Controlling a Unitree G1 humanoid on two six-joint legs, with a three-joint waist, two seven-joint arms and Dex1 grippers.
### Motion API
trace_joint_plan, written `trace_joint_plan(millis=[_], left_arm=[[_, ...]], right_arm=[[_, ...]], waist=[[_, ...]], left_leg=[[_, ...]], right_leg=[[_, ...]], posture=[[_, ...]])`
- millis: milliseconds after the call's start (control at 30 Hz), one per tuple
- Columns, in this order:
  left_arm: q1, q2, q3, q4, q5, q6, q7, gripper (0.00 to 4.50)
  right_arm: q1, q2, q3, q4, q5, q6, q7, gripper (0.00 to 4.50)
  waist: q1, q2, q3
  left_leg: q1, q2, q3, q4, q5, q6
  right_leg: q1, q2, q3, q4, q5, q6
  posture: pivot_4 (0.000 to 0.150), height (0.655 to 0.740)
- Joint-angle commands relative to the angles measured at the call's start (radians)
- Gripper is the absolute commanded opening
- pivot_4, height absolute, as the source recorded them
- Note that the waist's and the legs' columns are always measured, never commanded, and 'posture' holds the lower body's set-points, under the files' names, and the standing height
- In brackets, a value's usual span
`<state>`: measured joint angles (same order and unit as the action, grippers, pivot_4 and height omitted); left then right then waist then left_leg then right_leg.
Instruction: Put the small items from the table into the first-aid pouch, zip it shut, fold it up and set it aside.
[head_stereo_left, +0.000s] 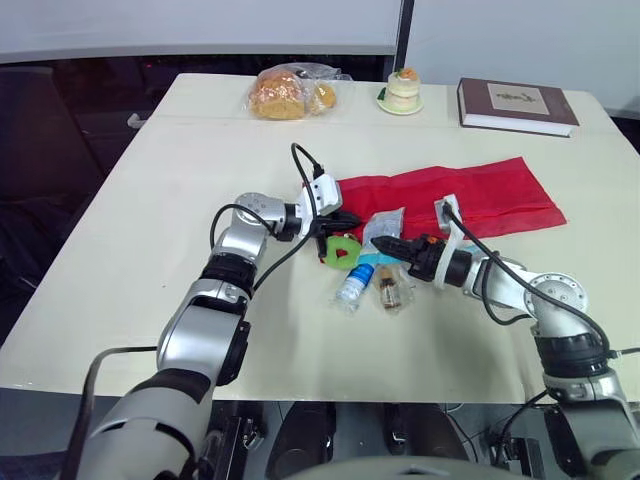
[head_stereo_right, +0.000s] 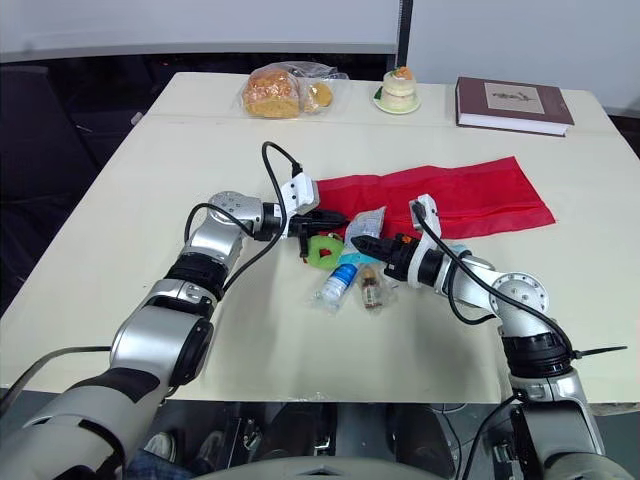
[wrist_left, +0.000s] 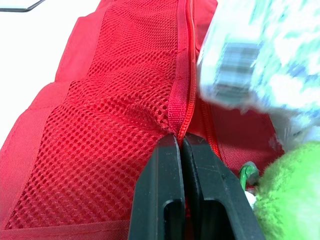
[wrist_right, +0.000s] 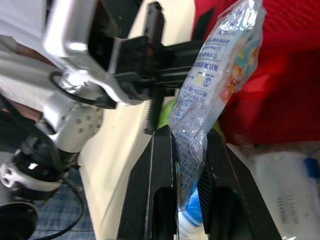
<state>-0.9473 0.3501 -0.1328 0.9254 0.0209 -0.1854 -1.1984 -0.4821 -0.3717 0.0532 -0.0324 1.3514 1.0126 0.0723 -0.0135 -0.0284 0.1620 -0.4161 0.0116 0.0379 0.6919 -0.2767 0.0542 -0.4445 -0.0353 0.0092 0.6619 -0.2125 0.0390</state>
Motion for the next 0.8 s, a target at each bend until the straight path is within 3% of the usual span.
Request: trace_joint_plan(millis=[33,533,800], left_arm=[[-0.035,-0.010,0.007,-0.003,-0.013,-0.024,0.008,0.07],[0.004,-0.033,0.023,-0.072,-0.063,0.061,-0.016,0.07],[0.011,-0.045,0.049,-0.126,-0.117,0.145,-0.016,0.07]], right_arm=[[-0.026,0.031,0.007,0.030,-0.058,0.036,0.047,0.06],[-0.128,0.215,-0.139,0.232,-0.213,0.059,0.008,0.06],[-0.119,0.254,-0.172,0.243,-0.268,0.094,-0.002,0.06]], waist=[[0.000,0.000,0.000],[-0.001,0.000,0.000],[-0.002,0.000,0.000]], left_leg=[[0.000,0.000,0.000,0.000,0.000,0.000],[0.001,0.000,0.000,0.000,0.000,0.000],[0.001,0.000,0.000,0.000,0.000,0.000]], right_leg=[[0.000,0.000,0.000,0.000,0.000,0.000],[0.000,0.000,0.000,0.001,0.001,0.001],[0.000,0.000,0.000,0.001,0.001,0.001]], posture=[[0.150,0.7289],[0.150,0.7289],[0.150,0.7289]])
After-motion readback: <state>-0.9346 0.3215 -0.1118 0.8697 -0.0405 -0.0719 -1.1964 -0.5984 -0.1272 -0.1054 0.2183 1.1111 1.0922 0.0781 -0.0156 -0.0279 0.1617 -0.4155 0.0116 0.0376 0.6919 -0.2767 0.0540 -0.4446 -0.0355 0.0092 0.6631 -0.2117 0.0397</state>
